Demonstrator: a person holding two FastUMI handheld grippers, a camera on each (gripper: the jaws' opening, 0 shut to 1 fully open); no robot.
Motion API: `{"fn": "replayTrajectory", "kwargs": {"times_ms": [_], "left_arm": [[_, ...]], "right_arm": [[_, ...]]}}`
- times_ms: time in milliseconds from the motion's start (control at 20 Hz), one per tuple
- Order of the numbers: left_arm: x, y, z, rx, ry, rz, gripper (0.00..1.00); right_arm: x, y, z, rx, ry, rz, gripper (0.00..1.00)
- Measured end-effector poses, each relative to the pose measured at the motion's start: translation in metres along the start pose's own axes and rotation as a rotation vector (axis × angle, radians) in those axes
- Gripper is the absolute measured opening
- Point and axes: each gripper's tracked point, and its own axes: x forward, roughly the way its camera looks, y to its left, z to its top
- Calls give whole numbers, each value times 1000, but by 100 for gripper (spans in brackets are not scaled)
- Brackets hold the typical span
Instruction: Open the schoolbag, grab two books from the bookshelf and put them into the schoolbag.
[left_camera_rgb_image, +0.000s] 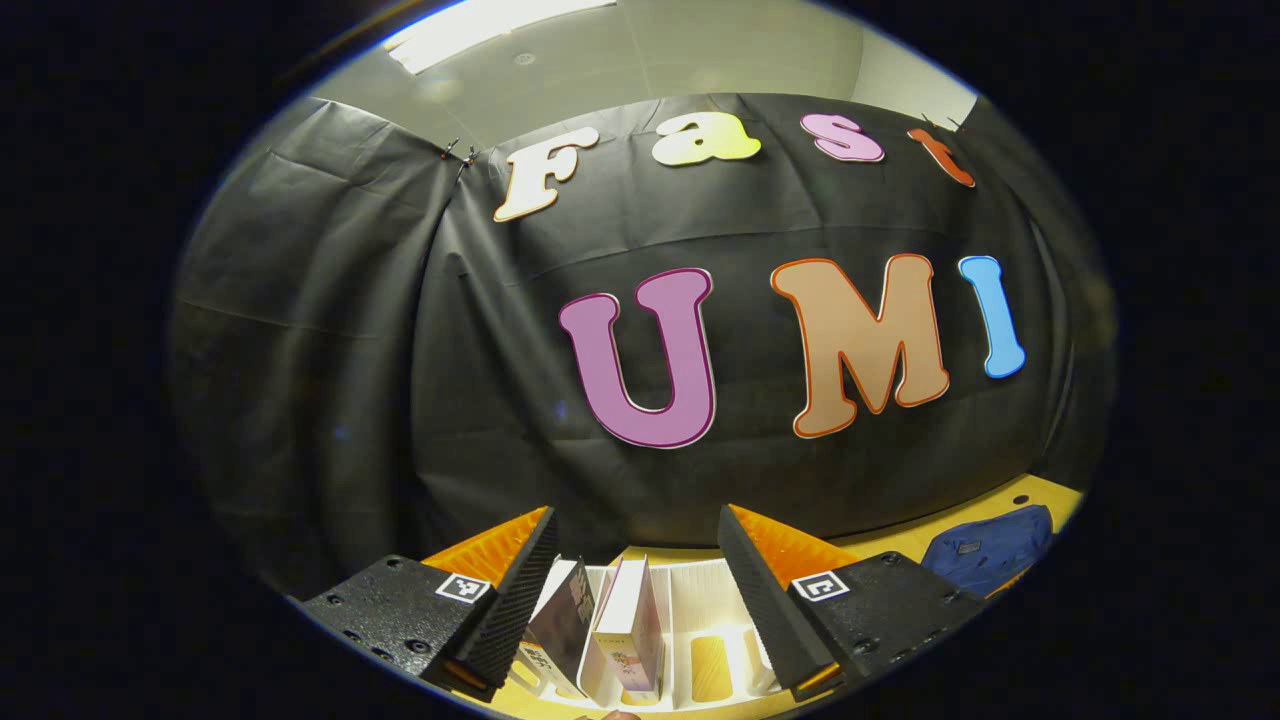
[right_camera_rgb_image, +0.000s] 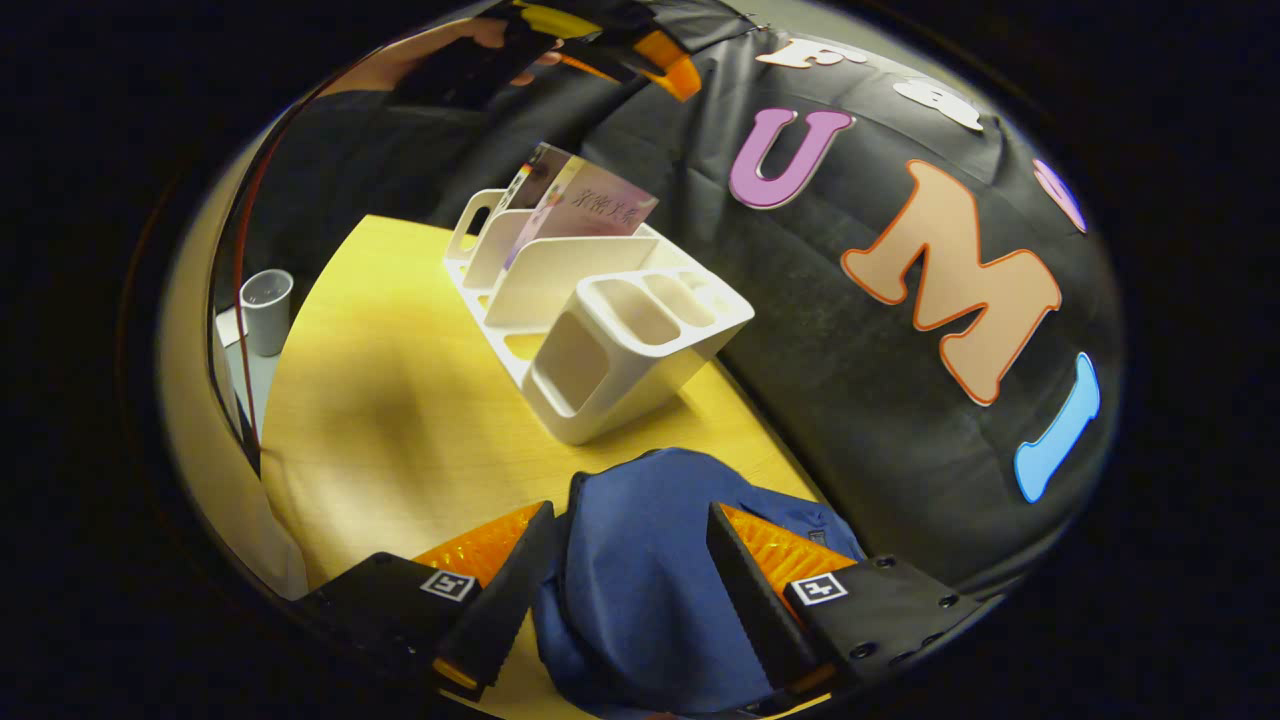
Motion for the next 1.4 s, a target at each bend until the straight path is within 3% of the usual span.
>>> {"fn": "replayTrajectory", "kwargs": {"times_ms": [50, 150, 350, 450, 500, 600, 700, 900, 1000, 1050, 1150, 1400], "left_arm": [[1, 2, 0, 2, 1, 4, 93], [0, 4, -2, 2, 5, 7, 93], [1, 6, -7, 0, 18, 13, 93], [1, 6, -7, -1, 20, 13, 93], [1, 6, -7, -2, 19, 13, 93], [2, 4, -8, -4, 19, 12, 93], [2, 3, -7, -6, 18, 11, 93], [0, 5, -5, -3, 12, 15, 94], [0, 5, -5, -3, 13, 16, 93], [0, 5, -5, -1, 16, 18, 93], [-1, 8, -5, 0, 15, 22, 94], [-2, 11, -9, -1, 24, 27, 94]], "right_arm": [[1, 1, -5, -16, 12, 1, 93], [5, 4, -17, -52, 44, -6, 100], [7, -11, -33, -142, 88, -63, 94], [2, -21, -32, -156, 83, -97, 98], [2, -24, -35, -163, 86, -113, 94], [4, -27, -43, -180, 118, -134, 100], [4, -27, -53, -214, 157, -150, 97], [5, -34, -80, -271, 250, -209, 66], [5, -35, -87, -264, 290, -222, 45], [3, -39, -83, -253, 289, -234, 38], [3, -42, -84, -168, 300, -217, 12], [-6, -69, -62, -12, 287, -231, 2]]}}
